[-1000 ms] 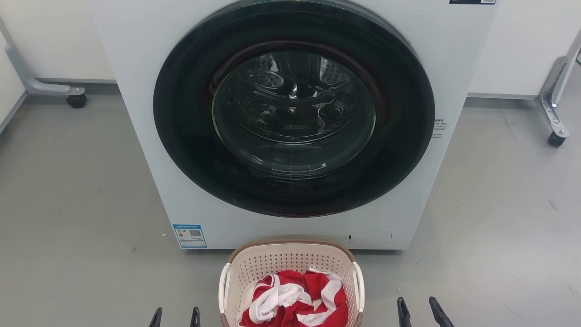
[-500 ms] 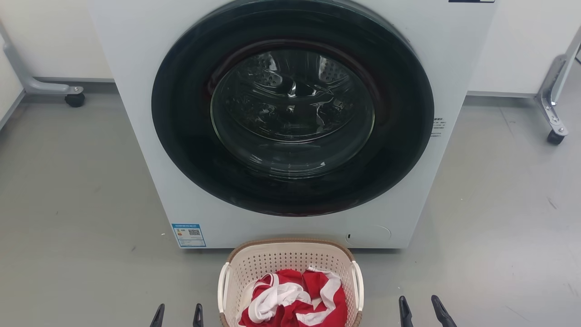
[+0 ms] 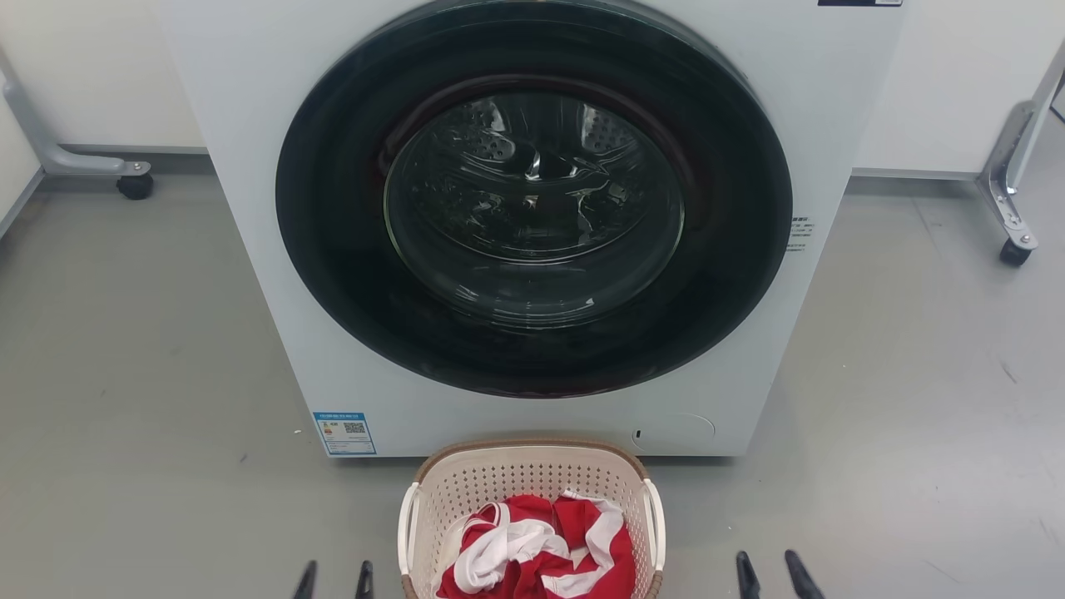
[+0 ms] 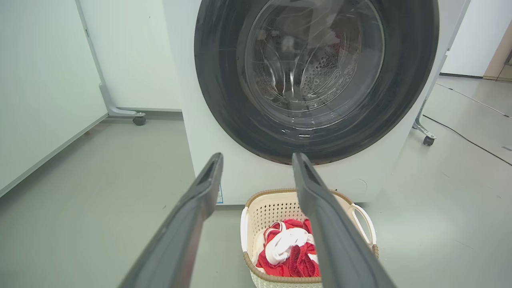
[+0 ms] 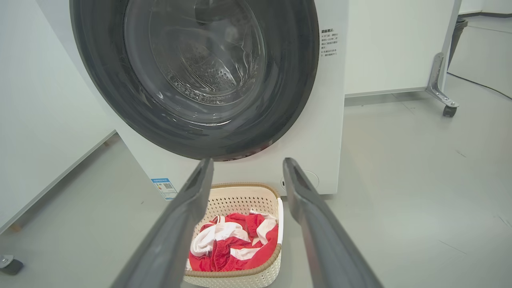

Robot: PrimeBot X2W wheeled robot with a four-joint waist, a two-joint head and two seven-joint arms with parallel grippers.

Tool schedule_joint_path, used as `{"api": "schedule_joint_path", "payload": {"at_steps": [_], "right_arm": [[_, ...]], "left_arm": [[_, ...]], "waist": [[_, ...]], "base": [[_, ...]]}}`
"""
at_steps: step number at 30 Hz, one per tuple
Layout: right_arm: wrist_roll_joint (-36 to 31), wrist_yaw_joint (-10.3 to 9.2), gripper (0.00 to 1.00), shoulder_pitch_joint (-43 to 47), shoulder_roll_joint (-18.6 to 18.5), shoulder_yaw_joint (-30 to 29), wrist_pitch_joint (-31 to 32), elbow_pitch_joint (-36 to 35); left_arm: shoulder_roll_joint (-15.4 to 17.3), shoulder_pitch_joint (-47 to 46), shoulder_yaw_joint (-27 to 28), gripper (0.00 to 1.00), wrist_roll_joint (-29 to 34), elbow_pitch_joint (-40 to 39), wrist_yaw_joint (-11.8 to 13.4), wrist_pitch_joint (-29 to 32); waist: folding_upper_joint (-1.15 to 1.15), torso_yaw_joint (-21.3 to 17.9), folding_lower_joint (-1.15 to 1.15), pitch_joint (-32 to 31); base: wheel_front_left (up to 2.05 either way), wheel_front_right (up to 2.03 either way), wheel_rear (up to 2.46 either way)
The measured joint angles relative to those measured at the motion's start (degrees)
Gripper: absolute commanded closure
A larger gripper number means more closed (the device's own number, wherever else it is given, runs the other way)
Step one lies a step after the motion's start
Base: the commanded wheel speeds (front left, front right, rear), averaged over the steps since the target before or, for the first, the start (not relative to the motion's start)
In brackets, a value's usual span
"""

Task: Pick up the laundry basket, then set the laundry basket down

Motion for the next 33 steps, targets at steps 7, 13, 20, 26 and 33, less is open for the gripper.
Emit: {"api": "schedule_joint_path", "payload": {"at_steps": [7,13,20,26,33], "right_arm": [[0.6,0.16,1.00,1.5,0.0,-0.1,0.1,3.1],[4.3,0.89,1.00,1.2,0.1,-1.8,1.1,3.1],[10.0,1.86,1.00,0.9,0.1,-3.7,2.9,3.2],[14.0,2.76,1.00,0.6,0.2,-5.2,4.1,3.4],[19.4,3.69,1.00,-0.3,0.3,-7.2,5.6,3.6]], "left_arm": [[-0.3,0.9,-0.1,1.00,-0.6,3.2,-0.1,0.2],[-0.4,0.8,1.1,1.00,-4.3,3.6,-1.1,1.4],[-0.5,0.0,2.4,1.00,-10.6,4.1,-2.1,3.1],[-0.7,-0.3,3.5,1.00,-14.8,4.4,-2.6,4.2],[-0.9,-1.6,4.9,1.00,-20.2,5.0,-3.6,5.9]], "waist": [[0.00,0.0,0.00,0.0],[0.00,-0.2,0.00,0.1],[0.00,-0.4,0.00,0.2],[0.00,-0.6,0.01,0.2],[0.00,-0.8,0.00,0.3]], "base": [[0.00,0.00,0.00],[0.00,0.00,0.00],[0.00,0.00,0.00],[0.00,0.00,0.00],[0.00,0.00,0.00]]}}
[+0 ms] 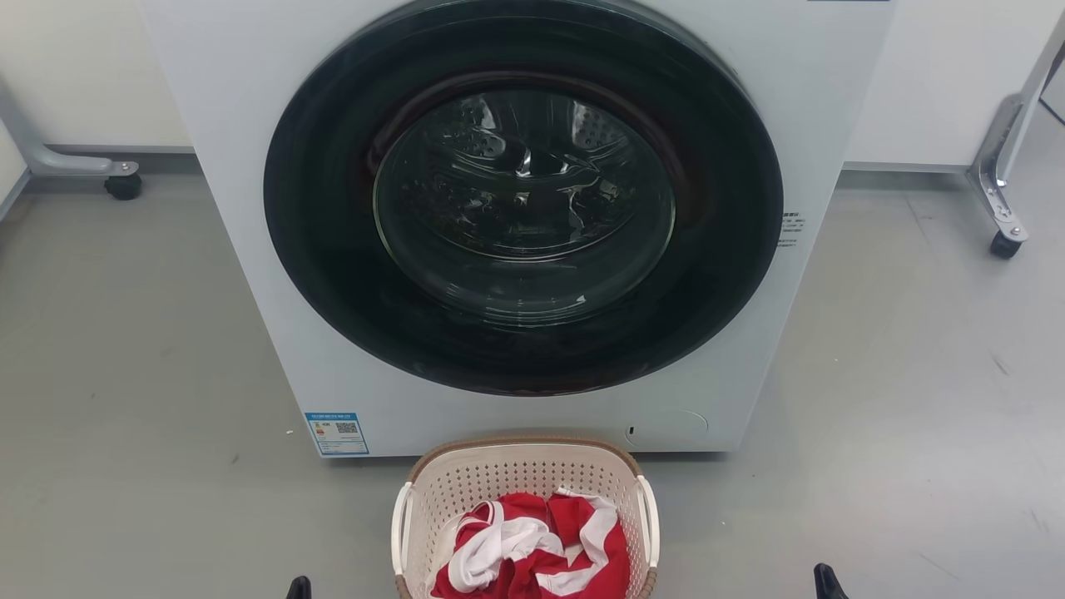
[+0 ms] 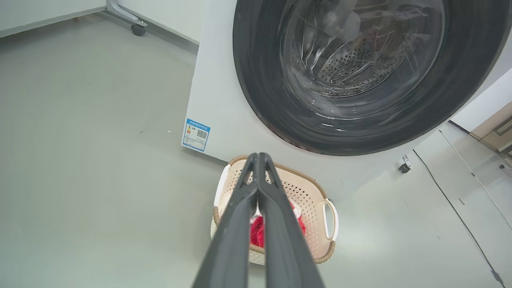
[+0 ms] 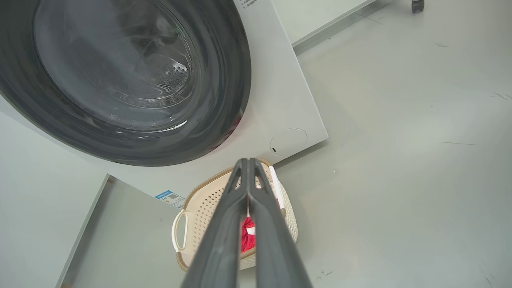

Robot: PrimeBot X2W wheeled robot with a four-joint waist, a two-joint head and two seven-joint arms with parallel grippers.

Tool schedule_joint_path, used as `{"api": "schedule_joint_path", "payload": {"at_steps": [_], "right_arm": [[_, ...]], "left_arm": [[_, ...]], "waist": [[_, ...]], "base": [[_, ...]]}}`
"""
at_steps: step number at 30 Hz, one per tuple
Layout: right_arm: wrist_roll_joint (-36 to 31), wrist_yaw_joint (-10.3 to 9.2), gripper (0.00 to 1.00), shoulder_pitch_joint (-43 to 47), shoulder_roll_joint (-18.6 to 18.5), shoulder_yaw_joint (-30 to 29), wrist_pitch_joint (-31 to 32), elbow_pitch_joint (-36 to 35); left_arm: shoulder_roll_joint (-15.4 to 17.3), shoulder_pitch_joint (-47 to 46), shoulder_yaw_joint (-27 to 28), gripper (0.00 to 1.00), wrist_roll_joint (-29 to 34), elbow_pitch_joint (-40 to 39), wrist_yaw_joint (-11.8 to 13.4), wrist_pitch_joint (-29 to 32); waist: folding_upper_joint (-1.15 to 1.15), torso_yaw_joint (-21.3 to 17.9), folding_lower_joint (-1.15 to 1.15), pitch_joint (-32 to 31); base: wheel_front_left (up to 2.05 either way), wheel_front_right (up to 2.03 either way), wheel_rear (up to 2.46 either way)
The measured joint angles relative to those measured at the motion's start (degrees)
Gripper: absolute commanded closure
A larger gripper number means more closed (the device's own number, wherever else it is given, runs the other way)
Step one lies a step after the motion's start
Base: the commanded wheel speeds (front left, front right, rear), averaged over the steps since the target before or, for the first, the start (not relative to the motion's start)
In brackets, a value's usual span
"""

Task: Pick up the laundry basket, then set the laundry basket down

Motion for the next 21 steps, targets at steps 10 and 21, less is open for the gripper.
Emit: {"api": "schedule_joint_path", "payload": {"at_steps": [10,21], "right_arm": [[7.5,1.24,1.00,-1.2,0.1,-2.8,2.3,0.5],[15.8,3.01,1.00,-2.3,0.2,-5.8,4.6,0.9]], "left_arm": [[-0.4,-1.3,2.0,1.00,-8.3,0.7,-1.5,2.3],[-0.7,-2.6,4.0,1.00,-17.1,1.5,-3.0,4.4]], "waist": [[0.00,-0.3,0.00,0.1],[0.00,-0.6,0.00,0.2]], "base": [[0.00,0.00,0.00],[0.00,0.00,0.00]]}}
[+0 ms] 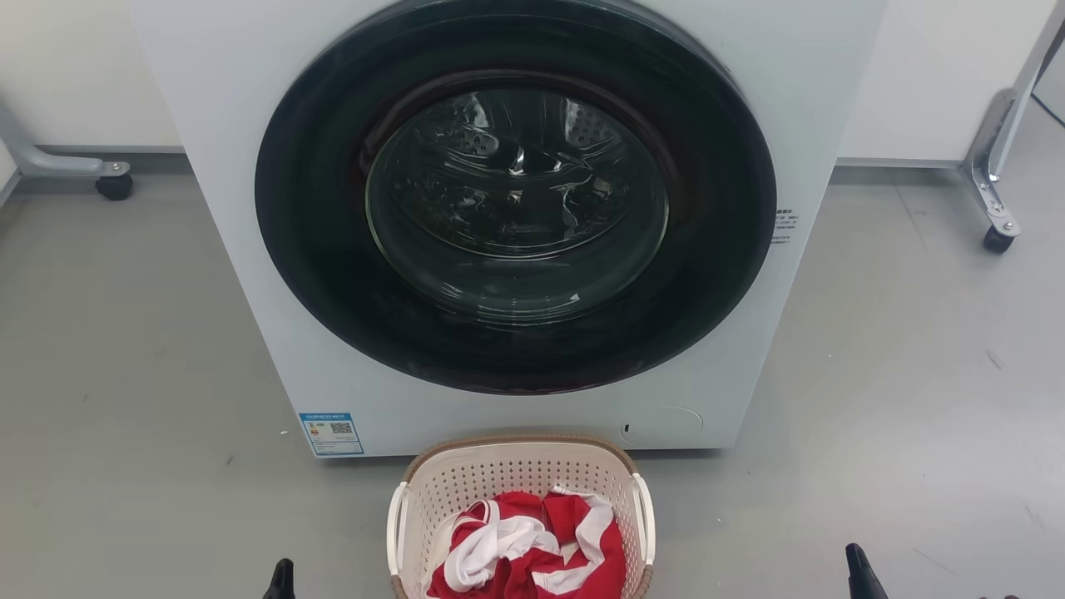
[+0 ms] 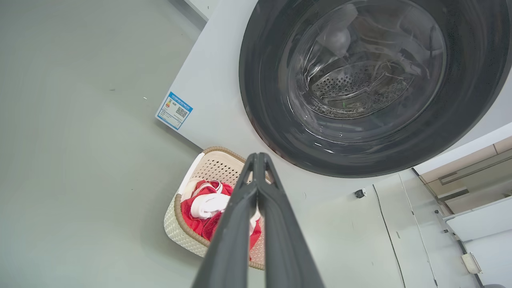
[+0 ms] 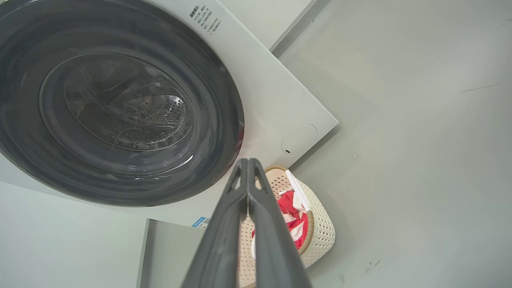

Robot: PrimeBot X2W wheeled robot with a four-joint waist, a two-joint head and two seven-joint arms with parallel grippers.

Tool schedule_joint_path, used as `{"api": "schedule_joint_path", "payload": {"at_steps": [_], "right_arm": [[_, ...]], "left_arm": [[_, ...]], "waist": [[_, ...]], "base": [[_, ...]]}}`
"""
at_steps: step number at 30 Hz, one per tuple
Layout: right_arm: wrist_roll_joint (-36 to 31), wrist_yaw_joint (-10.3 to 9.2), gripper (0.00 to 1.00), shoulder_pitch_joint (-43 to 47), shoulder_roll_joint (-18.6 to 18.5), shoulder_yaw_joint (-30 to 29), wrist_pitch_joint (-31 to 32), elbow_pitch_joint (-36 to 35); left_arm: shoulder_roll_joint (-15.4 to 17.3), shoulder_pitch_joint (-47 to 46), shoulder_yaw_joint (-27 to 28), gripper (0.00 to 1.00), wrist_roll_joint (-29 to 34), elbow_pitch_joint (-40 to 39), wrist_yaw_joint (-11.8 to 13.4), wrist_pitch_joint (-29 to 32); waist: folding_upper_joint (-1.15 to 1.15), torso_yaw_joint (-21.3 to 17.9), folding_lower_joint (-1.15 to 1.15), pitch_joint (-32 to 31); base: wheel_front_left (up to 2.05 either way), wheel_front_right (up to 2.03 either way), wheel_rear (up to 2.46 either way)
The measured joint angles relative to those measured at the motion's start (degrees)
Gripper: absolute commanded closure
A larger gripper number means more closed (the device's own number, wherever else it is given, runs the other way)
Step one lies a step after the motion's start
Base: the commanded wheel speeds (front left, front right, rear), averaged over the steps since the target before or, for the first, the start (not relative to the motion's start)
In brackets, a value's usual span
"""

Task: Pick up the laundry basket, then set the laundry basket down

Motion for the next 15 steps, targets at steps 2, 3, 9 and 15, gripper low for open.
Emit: {"api": "schedule_joint_path", "payload": {"at_steps": [2,3,9,15], "right_arm": [[1.7,0.21,1.00,-0.1,0.0,-0.5,0.5,0.0],[2.4,0.40,1.00,-0.1,0.0,-0.8,0.7,0.1],[7.6,1.41,1.00,-0.9,0.1,-2.7,2.1,0.4],[12.2,2.22,1.00,-1.4,0.2,-4.4,3.4,0.5]], "left_arm": [[0.0,-0.5,0.3,1.00,-1.5,0.3,-0.4,0.6],[0.0,-0.7,0.5,1.00,-2.6,0.3,-0.5,0.8],[-0.3,-1.5,1.9,1.00,-7.8,0.9,-1.5,2.1],[-0.4,-2.3,2.9,1.00,-12.8,1.2,-2.4,3.5]], "waist": [[0.00,-0.1,0.00,0.0],[0.00,-0.1,0.00,0.0],[0.00,-0.3,0.00,0.1],[0.00,-0.4,0.00,0.2]], "base": [[0.00,0.00,0.00],[0.00,0.00,0.00],[0.00,0.00,0.00],[0.00,0.00,0.00]]}}
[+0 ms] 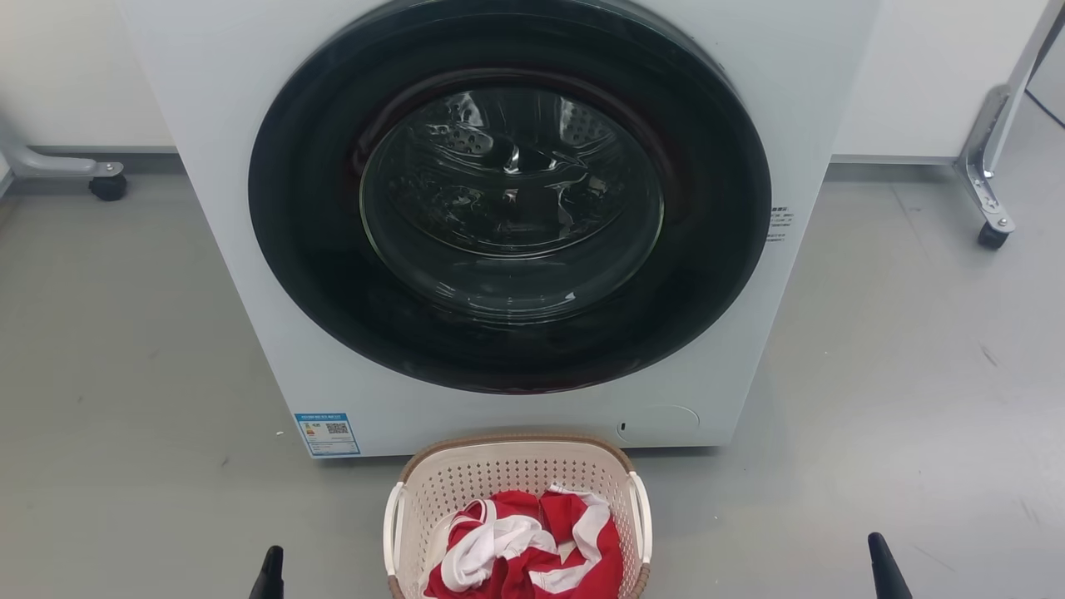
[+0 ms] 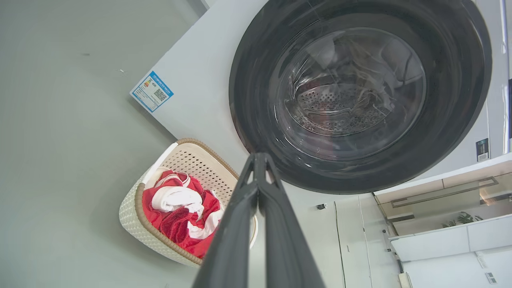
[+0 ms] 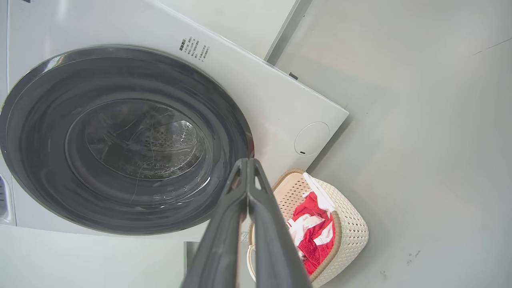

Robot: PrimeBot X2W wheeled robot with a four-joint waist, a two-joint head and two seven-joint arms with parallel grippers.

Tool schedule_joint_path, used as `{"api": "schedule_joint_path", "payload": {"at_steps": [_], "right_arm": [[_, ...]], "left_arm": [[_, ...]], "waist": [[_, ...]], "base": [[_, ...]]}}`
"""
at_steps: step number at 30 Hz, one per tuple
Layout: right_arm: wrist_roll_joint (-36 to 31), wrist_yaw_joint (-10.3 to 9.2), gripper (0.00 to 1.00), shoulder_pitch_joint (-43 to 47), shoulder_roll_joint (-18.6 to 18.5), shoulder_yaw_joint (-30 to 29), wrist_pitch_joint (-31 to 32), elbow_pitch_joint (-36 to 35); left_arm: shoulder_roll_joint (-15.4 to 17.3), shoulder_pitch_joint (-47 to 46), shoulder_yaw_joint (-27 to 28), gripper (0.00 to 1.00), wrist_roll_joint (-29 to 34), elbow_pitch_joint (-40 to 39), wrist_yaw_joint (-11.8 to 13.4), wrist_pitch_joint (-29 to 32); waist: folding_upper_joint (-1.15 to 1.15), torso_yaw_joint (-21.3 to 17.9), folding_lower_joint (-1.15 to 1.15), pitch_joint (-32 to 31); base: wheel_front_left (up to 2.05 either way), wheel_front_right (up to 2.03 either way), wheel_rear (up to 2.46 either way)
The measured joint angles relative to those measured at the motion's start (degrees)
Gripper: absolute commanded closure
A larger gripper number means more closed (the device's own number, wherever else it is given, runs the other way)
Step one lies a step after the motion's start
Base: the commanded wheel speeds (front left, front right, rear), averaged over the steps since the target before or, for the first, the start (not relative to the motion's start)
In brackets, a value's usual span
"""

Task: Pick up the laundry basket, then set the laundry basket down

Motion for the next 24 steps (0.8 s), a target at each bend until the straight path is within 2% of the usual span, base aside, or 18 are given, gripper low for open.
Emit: {"api": "schedule_joint_path", "payload": {"at_steps": [24], "right_arm": [[18.0,3.54,1.00,-2.5,0.2,-6.5,4.6,1.0]], "left_arm": [[-0.6,-3.6,4.6,1.00,-19.1,1.8,-3.6,4.7]], "waist": [[0.00,-0.7,0.00,0.2]], "base": [[0.00,0.00,0.00]]}}
